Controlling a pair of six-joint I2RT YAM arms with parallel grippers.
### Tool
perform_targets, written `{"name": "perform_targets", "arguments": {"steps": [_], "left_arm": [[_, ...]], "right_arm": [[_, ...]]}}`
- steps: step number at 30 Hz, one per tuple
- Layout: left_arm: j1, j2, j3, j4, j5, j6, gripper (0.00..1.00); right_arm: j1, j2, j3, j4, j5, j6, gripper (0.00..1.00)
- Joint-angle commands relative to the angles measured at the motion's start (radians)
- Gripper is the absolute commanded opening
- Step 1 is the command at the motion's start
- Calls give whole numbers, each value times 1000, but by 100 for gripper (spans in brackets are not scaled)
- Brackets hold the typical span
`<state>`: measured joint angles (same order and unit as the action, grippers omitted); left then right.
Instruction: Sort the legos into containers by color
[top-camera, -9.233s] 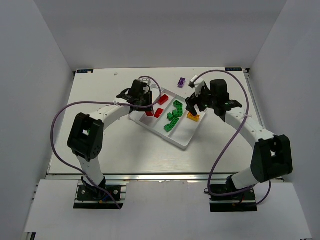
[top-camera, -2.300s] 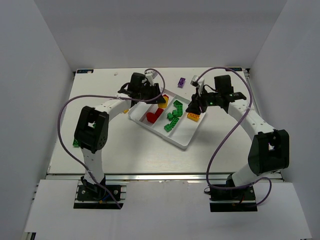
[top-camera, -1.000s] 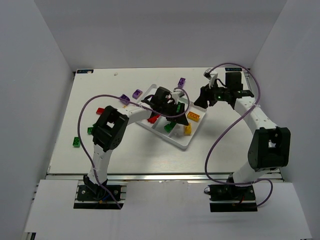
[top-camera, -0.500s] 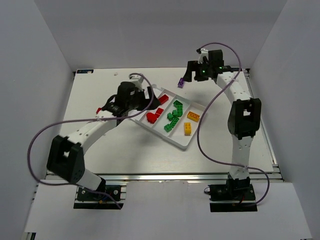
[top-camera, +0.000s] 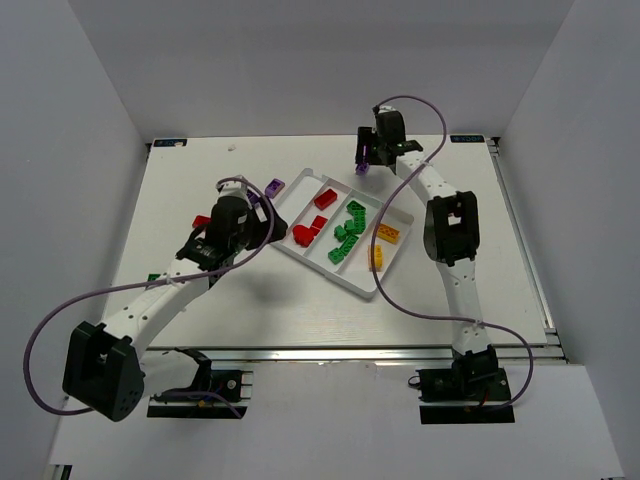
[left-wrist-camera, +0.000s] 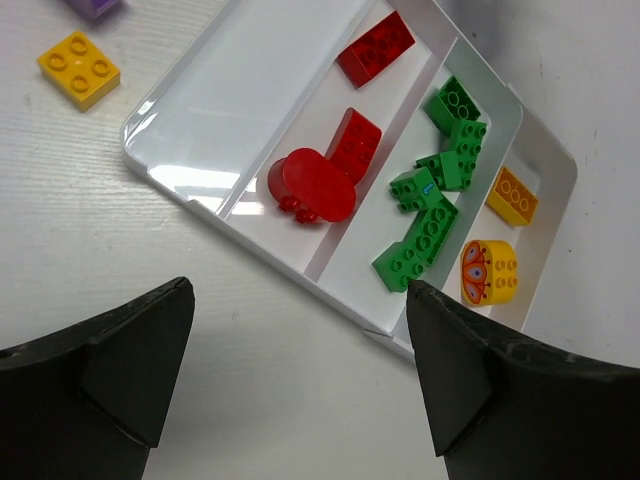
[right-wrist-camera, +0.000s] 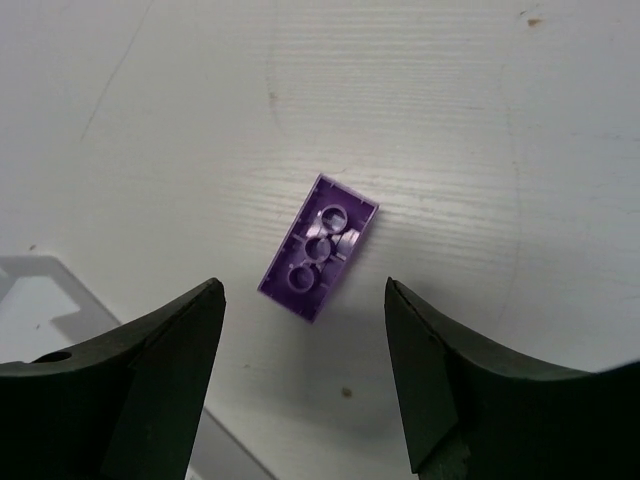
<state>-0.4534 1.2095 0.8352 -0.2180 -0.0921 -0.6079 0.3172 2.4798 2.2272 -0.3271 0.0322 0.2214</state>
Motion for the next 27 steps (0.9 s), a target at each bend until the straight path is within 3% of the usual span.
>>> {"name": "perform_targets", "arguments": {"steps": [1,3,8,13,27], "left_arm": [[2,-68,-19,-20,-57,-32,96],[2,-83,-24,-27,-70,-36,96],[2,-110,-25,-49,-100,-39,96],[2,-136,-33,-61,-120,-55,96],[2,-173,-28,-69,-170,-64,96]], "right_arm": [[14,43,89,83,133,24,70],[16,68,100,85,129,51,68],[17,113,115,85,124,82,78],[17,140,123,86,129,99,77],[17,137,88,85,89,67,40]]}}
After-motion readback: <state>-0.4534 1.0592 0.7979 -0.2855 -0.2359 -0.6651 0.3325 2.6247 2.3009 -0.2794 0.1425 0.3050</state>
